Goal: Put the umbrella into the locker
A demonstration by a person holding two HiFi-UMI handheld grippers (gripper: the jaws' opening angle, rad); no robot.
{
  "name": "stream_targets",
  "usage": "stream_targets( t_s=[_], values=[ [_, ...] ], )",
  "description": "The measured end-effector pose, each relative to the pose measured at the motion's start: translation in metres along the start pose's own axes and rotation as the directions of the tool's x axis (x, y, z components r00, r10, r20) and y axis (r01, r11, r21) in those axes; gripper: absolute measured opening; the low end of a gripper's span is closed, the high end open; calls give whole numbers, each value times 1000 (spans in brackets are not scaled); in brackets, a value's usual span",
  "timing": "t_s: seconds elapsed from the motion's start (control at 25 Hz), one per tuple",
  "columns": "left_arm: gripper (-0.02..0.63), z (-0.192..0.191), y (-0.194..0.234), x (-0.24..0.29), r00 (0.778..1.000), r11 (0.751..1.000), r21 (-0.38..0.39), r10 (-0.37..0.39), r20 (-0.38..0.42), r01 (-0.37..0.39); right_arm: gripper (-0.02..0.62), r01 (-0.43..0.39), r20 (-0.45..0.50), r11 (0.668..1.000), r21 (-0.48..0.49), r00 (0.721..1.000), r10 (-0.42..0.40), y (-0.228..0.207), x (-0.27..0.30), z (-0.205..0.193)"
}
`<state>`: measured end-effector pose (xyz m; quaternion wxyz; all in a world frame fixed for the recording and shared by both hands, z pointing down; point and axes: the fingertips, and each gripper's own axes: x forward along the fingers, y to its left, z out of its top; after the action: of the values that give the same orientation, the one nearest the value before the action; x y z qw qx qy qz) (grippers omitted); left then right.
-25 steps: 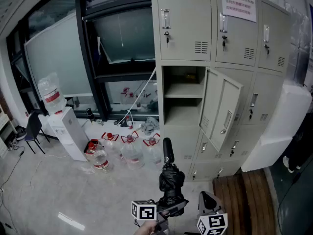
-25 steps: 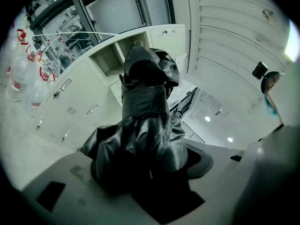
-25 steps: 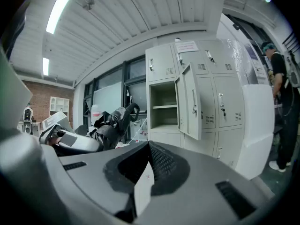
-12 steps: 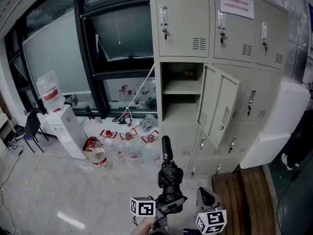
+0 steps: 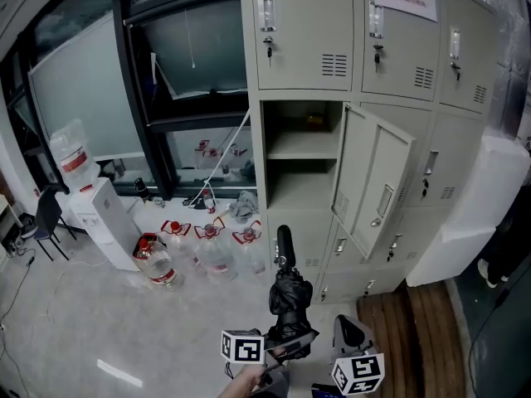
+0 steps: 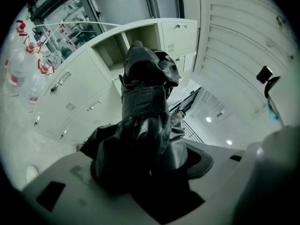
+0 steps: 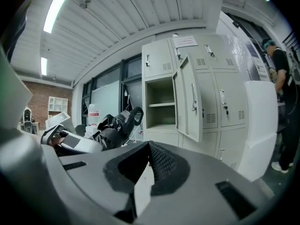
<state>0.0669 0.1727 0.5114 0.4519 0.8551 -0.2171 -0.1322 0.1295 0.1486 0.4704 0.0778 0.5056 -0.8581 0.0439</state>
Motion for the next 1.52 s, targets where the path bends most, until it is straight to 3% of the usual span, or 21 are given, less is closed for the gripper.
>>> stream_targets(
  t_s=[0.6, 0.92, 1.52],
  values=[
    [270, 175, 126, 98, 995, 998, -51, -41, -95, 36, 0, 63, -50, 998, 19, 997, -62, -84, 220, 34],
    [270, 221, 159, 120, 990, 994, -93, -72, -121, 61, 0, 106, -76, 994, 11, 992, -105, -102, 274, 43],
    [270, 262, 180, 150, 988, 985, -133, -120, -97, 107, 0, 102, -76, 995, -3, 992, -102, -120, 315, 53]
  ],
)
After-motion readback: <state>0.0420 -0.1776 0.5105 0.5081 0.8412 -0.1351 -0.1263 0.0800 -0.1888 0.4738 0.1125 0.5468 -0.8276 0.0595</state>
